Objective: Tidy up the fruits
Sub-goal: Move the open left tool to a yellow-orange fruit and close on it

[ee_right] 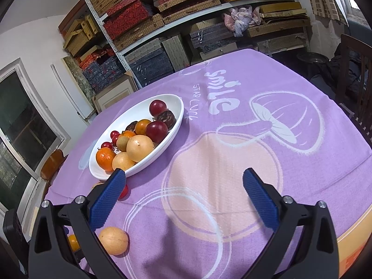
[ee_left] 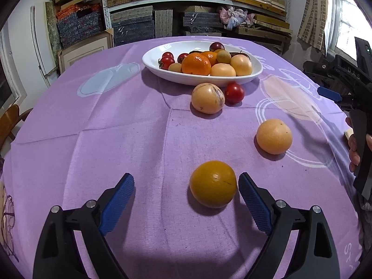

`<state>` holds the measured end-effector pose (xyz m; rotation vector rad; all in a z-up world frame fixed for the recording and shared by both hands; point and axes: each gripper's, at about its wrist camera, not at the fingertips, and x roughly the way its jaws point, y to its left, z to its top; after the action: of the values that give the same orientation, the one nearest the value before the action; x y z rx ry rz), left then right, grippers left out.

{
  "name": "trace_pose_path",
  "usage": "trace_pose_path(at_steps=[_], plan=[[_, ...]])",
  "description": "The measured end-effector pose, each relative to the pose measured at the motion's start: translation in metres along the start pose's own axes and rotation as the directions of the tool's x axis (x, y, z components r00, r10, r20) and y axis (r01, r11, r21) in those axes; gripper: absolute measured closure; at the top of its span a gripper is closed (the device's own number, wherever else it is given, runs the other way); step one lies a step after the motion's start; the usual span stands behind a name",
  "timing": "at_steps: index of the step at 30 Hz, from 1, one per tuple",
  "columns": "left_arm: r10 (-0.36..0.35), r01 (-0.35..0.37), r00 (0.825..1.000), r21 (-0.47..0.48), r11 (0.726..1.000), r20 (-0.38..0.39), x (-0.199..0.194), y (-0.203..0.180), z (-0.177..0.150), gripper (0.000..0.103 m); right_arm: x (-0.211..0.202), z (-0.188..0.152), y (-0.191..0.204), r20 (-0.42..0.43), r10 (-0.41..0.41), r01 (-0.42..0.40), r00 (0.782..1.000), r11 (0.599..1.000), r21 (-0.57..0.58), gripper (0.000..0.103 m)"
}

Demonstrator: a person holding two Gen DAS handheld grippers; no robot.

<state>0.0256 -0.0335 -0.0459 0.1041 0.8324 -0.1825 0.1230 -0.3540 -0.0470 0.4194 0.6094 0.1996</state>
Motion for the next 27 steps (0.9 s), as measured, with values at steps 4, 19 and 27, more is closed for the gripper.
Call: trace_pose_path(at_steps=[4,19,27], plan=[[-0.001,0.001,1.0,-0.011,1.0,0.005,-0.001,0.002,0.0,0.024,0.002,-0.002,0.0,-0.006,-0.001,0.001,1.0,1.0,-0.001,0.004],[-0.064,0.064,0.998,-0.051,0.997,-0.013,-0.003,0.009,-0.005,0.062,0.008,-0.007,0.009,-0.024,0.003,-0.004,1.0,0.999,-0.04,0.004],[-0.081,0.08,0.997,-0.027,0.996,-0.02,-0.014,0.009,-0.018,0.051,0.007,-0.008,0.009,-0.032,-0.003,0.002,0.999,0.998,-0.058,0.004]])
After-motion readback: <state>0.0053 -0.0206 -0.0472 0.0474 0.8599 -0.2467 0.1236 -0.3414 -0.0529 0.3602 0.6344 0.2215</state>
